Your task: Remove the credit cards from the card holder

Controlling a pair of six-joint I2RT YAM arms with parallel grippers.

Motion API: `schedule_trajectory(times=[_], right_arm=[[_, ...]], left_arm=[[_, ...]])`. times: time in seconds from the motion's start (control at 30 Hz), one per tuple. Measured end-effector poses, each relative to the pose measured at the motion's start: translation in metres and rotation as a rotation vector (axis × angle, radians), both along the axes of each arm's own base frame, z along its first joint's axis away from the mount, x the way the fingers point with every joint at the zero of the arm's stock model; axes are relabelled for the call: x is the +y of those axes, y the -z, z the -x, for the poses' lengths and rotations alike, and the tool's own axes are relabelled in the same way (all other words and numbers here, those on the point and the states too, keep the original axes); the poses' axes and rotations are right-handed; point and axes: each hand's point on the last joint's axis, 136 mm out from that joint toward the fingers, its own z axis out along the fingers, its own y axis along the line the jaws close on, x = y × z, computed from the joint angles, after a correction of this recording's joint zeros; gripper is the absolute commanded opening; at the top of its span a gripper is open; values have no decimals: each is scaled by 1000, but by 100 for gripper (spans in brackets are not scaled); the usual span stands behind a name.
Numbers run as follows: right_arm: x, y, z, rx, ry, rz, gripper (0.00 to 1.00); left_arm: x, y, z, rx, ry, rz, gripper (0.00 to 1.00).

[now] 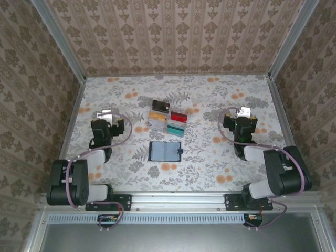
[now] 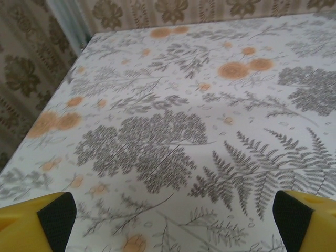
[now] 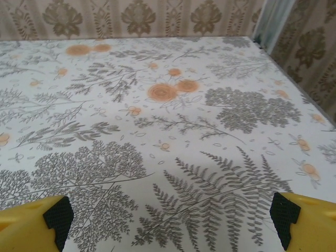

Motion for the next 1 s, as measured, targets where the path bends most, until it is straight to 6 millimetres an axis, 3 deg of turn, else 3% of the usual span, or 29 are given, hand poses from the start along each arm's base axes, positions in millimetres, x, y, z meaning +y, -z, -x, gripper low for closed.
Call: schedule_trajectory(times=[0.43, 0.67, 1.0], right_arm=[[6, 8, -7, -17, -73, -24, 100], [4, 8, -7, -17, -72, -28, 100], [5, 8, -8, -16, -82, -32, 100]], left_arm=[[3, 34, -8, 23, 14, 12, 100], [3, 24, -18, 2, 14, 12, 100], [1, 27, -18, 15, 27, 14, 100]])
